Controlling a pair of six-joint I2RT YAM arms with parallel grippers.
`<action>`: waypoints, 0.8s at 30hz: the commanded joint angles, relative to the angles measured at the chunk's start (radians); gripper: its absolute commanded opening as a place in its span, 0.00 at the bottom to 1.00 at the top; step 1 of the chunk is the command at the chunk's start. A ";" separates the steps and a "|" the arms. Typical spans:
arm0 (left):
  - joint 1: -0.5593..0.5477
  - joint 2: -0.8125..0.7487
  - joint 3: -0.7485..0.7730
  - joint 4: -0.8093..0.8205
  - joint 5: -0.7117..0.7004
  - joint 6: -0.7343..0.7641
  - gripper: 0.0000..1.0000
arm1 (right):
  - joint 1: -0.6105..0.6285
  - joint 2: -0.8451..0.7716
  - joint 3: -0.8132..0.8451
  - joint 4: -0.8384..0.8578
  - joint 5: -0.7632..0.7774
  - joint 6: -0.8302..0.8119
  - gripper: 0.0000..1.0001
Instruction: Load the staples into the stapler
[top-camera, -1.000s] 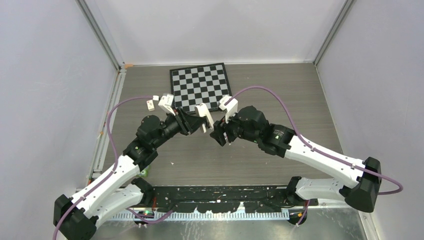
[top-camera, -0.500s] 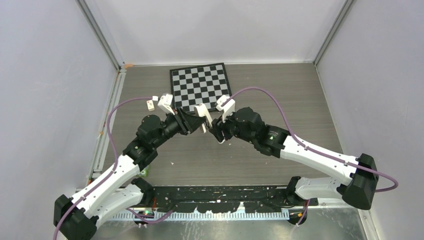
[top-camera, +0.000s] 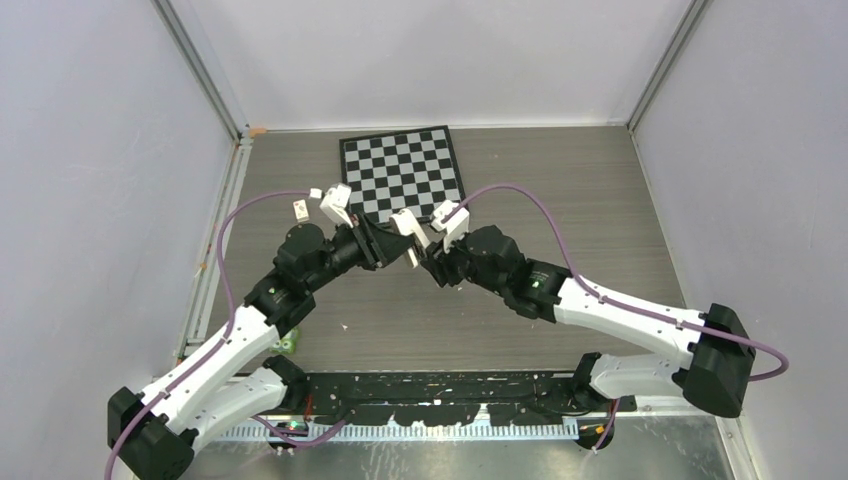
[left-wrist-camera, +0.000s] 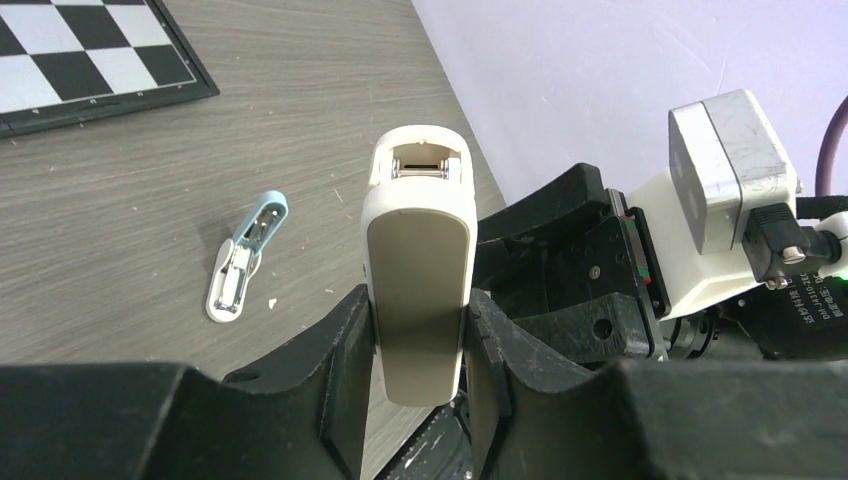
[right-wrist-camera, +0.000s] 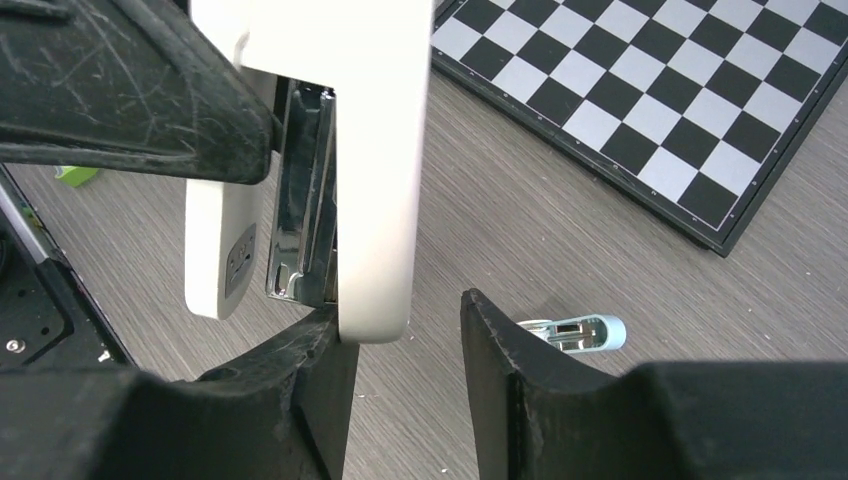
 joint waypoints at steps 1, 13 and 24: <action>-0.001 -0.038 0.035 -0.051 0.025 0.016 0.00 | -0.004 -0.090 -0.055 0.146 0.088 -0.016 0.45; 0.000 -0.003 0.064 -0.123 0.079 0.087 0.00 | -0.011 -0.114 -0.103 0.175 0.084 -0.047 0.46; 0.037 0.047 0.123 -0.212 0.176 0.141 0.00 | -0.015 -0.166 -0.139 0.159 0.054 -0.107 0.51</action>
